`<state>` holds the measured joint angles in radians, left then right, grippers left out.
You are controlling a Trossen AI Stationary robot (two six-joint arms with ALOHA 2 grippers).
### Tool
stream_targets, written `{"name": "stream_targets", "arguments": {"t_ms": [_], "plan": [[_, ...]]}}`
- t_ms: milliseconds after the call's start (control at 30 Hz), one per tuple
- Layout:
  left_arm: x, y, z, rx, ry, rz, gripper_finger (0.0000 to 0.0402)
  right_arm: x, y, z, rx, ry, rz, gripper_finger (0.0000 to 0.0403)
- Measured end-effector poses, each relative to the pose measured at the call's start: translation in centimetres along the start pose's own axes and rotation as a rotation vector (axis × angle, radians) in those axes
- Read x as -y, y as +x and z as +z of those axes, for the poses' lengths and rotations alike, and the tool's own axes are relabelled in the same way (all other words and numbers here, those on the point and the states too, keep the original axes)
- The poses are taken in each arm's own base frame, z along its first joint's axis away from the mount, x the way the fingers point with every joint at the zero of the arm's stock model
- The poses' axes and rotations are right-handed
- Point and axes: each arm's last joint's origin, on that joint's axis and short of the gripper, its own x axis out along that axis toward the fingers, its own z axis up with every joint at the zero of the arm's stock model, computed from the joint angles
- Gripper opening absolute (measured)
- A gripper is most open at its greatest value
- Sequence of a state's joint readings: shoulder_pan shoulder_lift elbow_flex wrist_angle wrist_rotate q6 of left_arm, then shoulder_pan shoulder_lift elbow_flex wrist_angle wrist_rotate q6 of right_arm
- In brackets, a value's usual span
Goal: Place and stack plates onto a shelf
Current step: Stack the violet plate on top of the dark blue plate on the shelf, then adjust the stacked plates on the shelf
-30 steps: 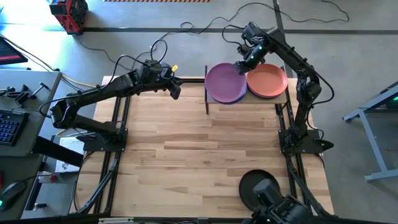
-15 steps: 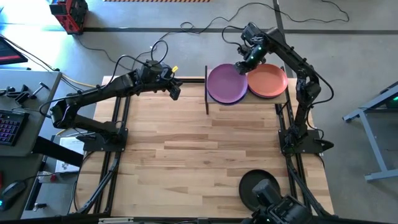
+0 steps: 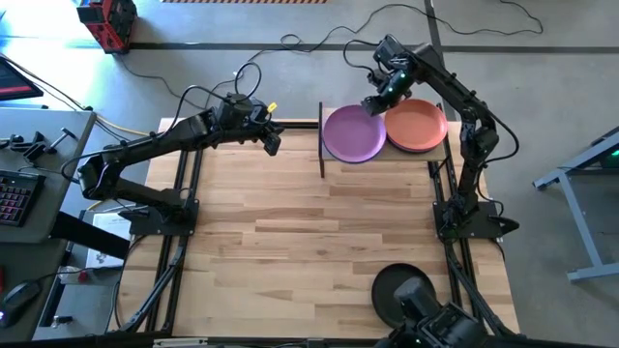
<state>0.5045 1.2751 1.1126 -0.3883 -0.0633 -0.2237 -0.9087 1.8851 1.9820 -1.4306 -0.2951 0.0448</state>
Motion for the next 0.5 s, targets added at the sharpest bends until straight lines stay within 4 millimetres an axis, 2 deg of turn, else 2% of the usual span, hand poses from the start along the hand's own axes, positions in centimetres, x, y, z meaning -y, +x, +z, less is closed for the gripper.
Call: {"name": "stream_targets", "arguments": {"t_ms": [133, 300, 400, 500], "plan": [[0.0, 0.0, 0.0, 0.000, 0.000, 0.000, 0.0097, 0.1, -0.8, 0.1, 0.024, 0.002, -0.001, 0.0103], [0.0, 0.0, 0.0, -0.004, 0.000, 0.001, 0.0097, -0.3, -3.4, 0.1, 0.076, -0.005, 0.002, 0.0103], [0.0, 0.0, -0.1, -0.008, 0.001, 0.003, 0.0097, -1.7, -4.8, -0.5, 0.059, -0.025, 0.034, 0.0103], [0.0, 0.0, -0.1, -0.010, 0.001, 0.004, 0.0097, -4.0, -5.3, -0.9, 0.073, -0.091, 0.110, 0.0103]]}}
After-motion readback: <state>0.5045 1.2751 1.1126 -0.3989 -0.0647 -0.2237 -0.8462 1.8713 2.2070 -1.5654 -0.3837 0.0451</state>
